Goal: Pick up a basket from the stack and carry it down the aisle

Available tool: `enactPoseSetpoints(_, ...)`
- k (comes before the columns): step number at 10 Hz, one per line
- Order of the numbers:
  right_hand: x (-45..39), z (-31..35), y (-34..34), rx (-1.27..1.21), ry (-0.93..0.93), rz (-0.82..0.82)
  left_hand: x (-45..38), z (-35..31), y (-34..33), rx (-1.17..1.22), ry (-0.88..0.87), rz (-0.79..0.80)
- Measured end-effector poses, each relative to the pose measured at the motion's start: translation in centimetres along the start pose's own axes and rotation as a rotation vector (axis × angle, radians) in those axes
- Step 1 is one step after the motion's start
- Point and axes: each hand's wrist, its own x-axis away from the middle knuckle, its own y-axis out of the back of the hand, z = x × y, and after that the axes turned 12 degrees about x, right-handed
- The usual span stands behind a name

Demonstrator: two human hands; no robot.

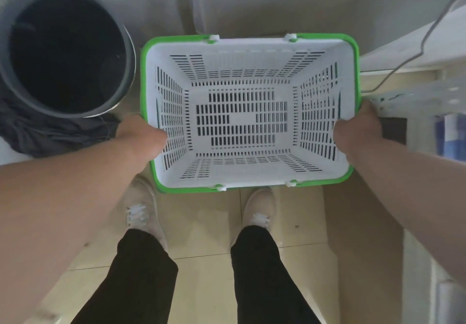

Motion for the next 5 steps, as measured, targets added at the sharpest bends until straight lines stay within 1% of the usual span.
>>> enactPoseSetpoints(1,0.1,-0.1,0.8,0.092,0.037,-0.02,-0.1,-0.4,0.5,-0.044,0.009,0.047)
enactPoseSetpoints(2,1.5,0.7,2.6,0.103,0.106,-0.123,1.1,-1.2,2.0,-0.147,-0.017,0.052)
enactPoseSetpoints(3,4.3,1.9,5.3,0.159,0.226,-0.129,3.3,-2.4,4.8,-0.213,-0.216,0.026)
enactPoseSetpoints(4,8.1,4.0,8.9,0.11,0.319,-0.099,7.0,-5.7,9.1,-0.029,-0.421,0.07)
enactPoseSetpoints(5,12.6,6.8,13.8,-0.034,0.39,-0.094,11.0,-10.3,13.9,-0.007,-0.569,0.12)
